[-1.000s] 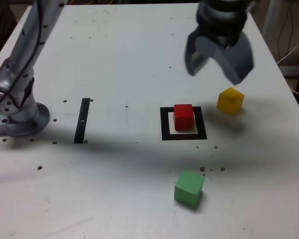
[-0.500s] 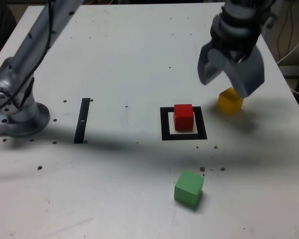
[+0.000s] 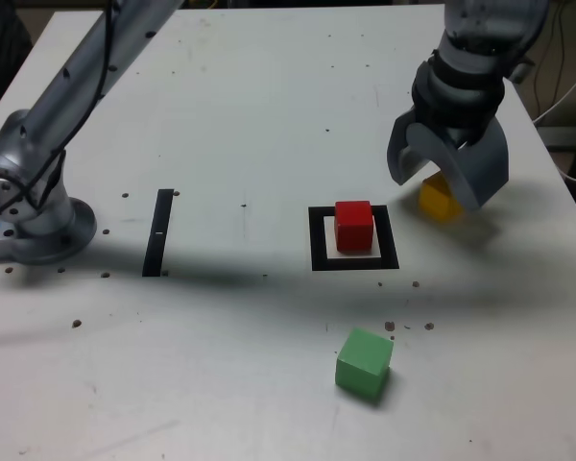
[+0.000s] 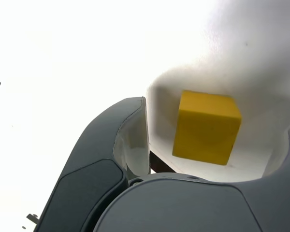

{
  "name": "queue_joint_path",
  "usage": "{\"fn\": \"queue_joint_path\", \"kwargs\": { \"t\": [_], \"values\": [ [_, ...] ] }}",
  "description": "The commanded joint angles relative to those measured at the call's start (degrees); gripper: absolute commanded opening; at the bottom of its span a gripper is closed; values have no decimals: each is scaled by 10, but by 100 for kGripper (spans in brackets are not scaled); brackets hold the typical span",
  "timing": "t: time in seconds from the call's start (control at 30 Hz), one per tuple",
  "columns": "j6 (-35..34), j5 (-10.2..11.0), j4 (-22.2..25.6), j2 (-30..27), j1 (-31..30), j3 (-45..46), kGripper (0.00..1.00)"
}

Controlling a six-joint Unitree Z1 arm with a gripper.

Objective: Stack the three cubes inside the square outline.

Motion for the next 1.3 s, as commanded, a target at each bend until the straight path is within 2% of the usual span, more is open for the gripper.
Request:
{"fn": "queue_joint_path", "kwargs": {
  "t": [0.0,0.17,0.4,0.57,0.87,1.27],
  "values": [
    [-1,2,-2,6,3,2,87],
    [-1,2,0,9,5,3,78],
    [-3,0,4,7,4,6,60],
    [-4,-4,5,7,2,7,54],
    [-8,-5,-13,10,1,5,33],
    [-22,-20,11,6,1,-10,23]
  ]
}}
